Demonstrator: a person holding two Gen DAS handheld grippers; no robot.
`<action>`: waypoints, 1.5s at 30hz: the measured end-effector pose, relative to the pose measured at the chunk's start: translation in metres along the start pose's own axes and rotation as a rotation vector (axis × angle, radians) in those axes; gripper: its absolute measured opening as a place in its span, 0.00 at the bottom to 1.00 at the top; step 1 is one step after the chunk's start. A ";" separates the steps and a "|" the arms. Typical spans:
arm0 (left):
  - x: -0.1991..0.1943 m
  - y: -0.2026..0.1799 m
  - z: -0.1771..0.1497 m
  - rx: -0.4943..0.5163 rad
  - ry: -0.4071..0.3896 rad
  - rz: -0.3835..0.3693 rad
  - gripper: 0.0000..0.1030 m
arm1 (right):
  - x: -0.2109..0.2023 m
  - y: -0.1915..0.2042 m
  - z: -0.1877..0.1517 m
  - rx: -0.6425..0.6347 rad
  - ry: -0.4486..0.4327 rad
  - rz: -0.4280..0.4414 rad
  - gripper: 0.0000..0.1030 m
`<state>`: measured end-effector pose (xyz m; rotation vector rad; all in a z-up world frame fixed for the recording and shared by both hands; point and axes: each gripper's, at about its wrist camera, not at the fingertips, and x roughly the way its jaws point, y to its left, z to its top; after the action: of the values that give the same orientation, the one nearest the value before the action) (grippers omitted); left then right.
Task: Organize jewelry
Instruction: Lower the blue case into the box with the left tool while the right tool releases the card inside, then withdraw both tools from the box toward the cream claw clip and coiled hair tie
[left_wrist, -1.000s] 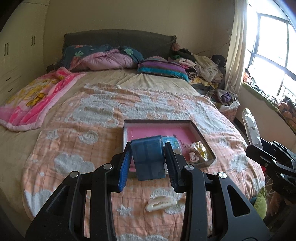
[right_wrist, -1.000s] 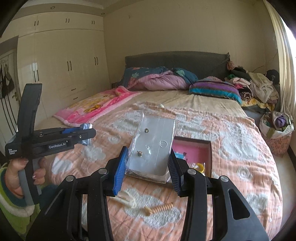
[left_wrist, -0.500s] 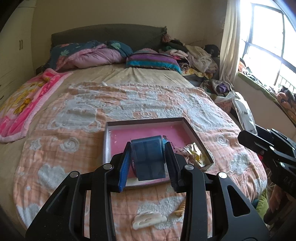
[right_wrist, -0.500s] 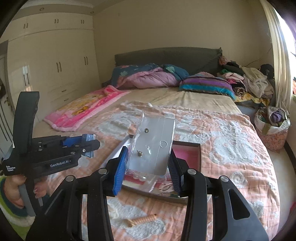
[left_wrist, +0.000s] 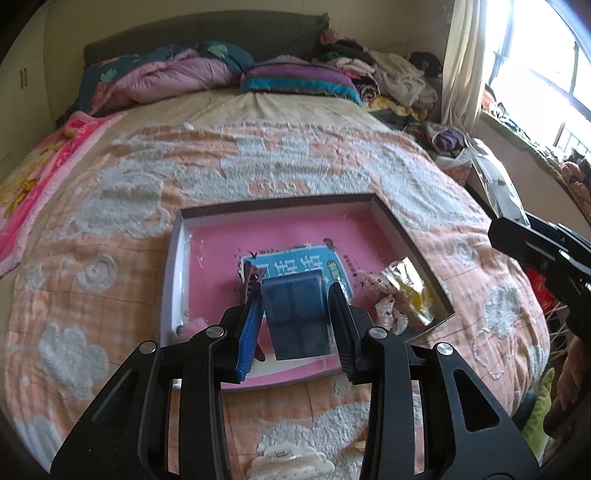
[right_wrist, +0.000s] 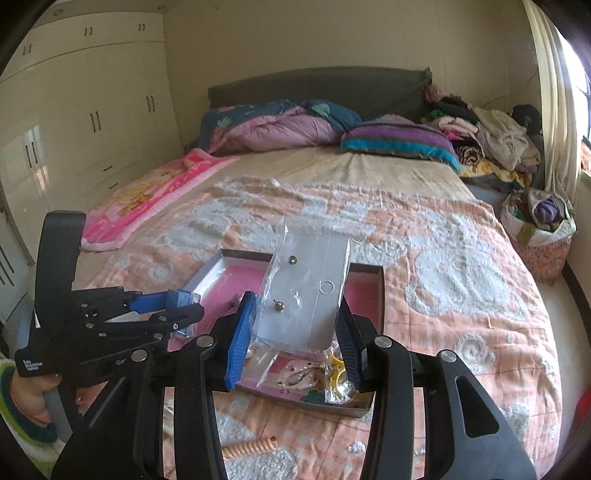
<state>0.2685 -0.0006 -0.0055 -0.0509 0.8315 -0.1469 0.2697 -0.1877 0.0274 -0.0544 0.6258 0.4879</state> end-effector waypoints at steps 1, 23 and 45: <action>0.006 0.000 -0.001 0.000 0.010 0.001 0.27 | 0.005 -0.001 -0.001 0.001 0.009 -0.002 0.40; 0.050 0.017 -0.012 -0.008 0.084 -0.001 0.27 | 0.090 -0.007 -0.033 0.008 0.166 0.001 0.42; -0.004 0.004 -0.006 -0.002 0.021 0.014 0.43 | 0.004 -0.009 -0.027 0.081 0.031 0.003 0.73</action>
<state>0.2617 0.0040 -0.0066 -0.0456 0.8533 -0.1337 0.2621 -0.1990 0.0025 0.0155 0.6754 0.4653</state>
